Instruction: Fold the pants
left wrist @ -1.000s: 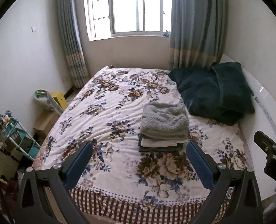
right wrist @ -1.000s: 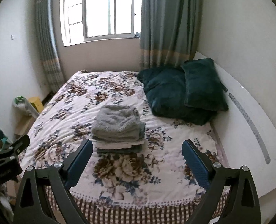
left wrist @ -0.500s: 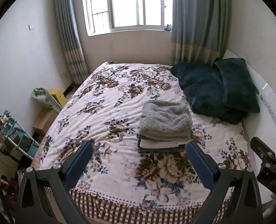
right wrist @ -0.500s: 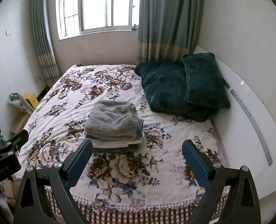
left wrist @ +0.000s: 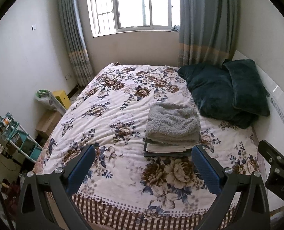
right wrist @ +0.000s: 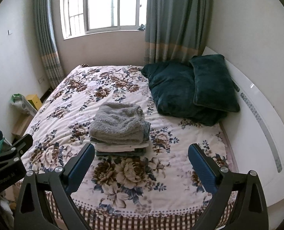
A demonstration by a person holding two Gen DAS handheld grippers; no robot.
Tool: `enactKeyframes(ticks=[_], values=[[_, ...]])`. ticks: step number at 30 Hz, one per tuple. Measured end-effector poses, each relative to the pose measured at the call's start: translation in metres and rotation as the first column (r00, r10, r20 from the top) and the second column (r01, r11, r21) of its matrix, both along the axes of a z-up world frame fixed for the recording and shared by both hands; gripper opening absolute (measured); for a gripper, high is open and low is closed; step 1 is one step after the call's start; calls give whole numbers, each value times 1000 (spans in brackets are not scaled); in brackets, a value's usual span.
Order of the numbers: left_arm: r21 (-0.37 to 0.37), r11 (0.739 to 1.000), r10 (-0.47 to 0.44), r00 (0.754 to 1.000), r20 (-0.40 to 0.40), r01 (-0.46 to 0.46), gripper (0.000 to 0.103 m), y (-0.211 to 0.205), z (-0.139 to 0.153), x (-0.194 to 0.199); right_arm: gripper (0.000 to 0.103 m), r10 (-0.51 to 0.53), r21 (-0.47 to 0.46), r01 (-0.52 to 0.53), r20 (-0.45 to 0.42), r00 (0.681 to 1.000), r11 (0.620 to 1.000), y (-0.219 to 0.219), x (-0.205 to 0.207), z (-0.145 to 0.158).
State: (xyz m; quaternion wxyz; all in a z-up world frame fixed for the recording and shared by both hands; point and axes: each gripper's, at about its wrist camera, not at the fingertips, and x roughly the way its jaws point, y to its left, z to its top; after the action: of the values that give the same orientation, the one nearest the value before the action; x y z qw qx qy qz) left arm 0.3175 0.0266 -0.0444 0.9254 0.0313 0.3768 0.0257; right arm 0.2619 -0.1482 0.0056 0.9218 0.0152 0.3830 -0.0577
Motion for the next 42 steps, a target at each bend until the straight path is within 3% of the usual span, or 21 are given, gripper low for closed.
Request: enactKeyframes(ticks=[18,42], values=[[5,1000,-16,1000,9,15,103,-1,3,2,100,12,13,-12,1,1000,1000,5,-1,-7],[-7,999,-33,999,20,33,103,-2,13,1,101,12,40,-12,13,1000,999,5,-13,4]])
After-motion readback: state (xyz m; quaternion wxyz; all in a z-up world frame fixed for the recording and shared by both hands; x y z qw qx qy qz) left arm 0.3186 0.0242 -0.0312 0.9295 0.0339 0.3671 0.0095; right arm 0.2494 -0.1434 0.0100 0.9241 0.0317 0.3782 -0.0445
